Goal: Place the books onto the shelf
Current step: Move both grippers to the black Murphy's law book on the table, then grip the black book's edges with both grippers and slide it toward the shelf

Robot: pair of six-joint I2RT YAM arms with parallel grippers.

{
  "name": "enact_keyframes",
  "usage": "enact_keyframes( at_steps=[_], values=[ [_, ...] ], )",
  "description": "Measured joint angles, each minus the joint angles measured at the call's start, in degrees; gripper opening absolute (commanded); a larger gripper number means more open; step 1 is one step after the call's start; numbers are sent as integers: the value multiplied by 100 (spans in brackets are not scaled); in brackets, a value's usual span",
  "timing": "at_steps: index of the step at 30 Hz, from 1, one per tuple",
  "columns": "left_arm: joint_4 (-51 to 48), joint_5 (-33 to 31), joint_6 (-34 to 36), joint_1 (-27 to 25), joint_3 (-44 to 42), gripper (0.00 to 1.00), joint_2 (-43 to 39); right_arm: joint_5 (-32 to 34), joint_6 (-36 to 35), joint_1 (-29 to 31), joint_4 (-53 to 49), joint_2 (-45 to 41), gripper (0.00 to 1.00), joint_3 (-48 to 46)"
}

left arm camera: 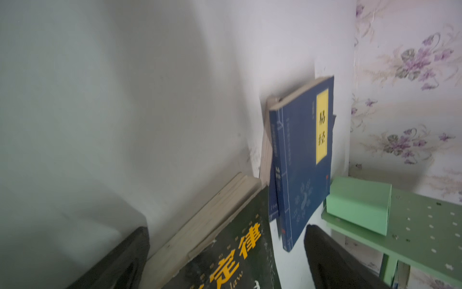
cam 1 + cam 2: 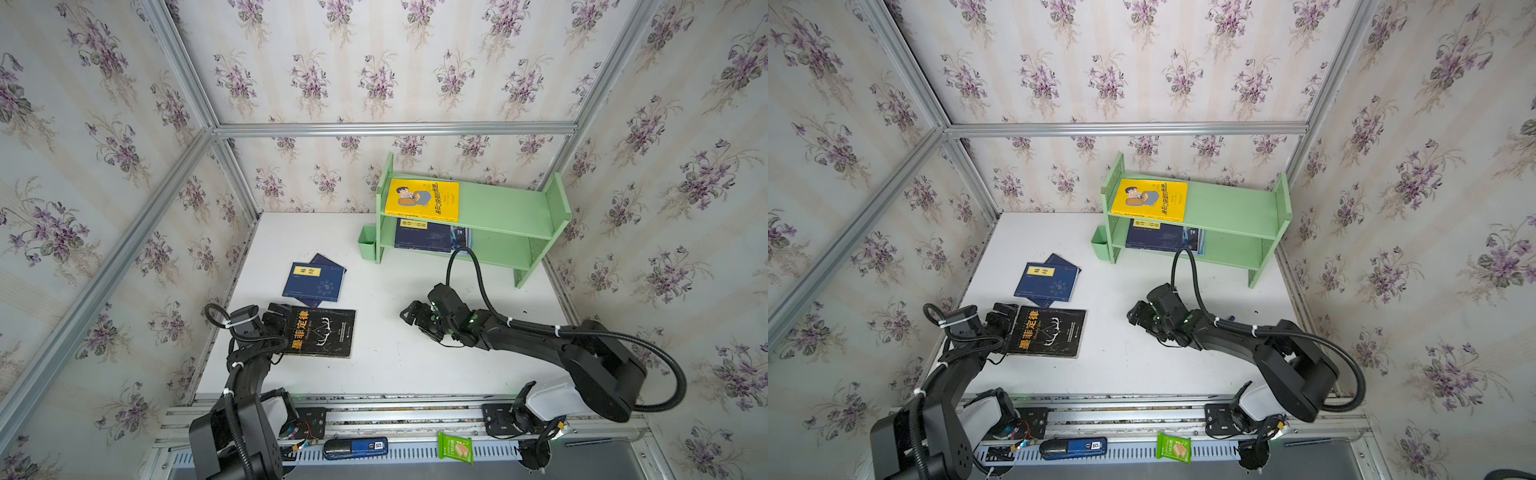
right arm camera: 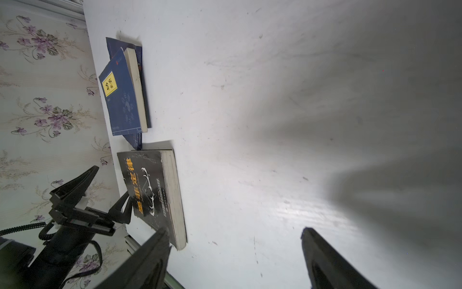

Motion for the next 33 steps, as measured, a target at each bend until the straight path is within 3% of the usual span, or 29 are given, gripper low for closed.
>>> enact_keyframes(
  at_steps=[7,13,20,25,33],
  values=[
    [-247,-339,-446,-1711,-7,99,-271,-601,-155,20,1003,894,83,341],
    [-407,-835,-678,-3012,372,99,-149,-857,-317,15,1141,1178,82,501],
    [-225,-1034,-457,-3840,1300,99,846,-885,-667,-48,837,1130,81,645],
    [-13,-940,-332,-4634,1829,99,1508,-708,-835,-520,503,531,81,398],
    [-59,-1058,-131,-4778,2173,99,1692,-282,-1261,-793,-372,-402,82,284]
  ],
)
